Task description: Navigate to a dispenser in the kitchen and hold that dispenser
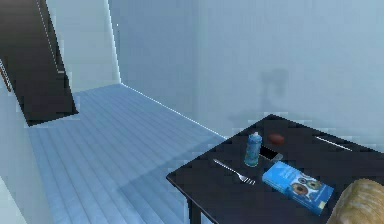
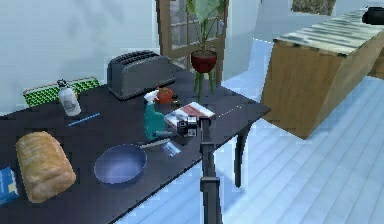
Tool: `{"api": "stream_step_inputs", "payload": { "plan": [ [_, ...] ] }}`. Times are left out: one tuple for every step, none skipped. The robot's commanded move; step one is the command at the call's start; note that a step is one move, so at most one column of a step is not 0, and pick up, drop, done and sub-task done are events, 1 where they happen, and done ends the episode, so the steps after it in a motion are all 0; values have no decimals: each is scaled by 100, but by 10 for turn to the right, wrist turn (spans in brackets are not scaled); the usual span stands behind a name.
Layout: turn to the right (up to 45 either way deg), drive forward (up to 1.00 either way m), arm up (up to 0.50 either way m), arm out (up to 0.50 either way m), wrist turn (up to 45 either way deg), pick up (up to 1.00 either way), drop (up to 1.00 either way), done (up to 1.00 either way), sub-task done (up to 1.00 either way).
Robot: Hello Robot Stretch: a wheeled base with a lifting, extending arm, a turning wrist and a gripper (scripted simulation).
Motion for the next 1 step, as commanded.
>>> {"api": "stream_step_inputs", "payload": {
  "plan": [
    [0,0,0,0,0,100,0,0,0]
  ]
}}
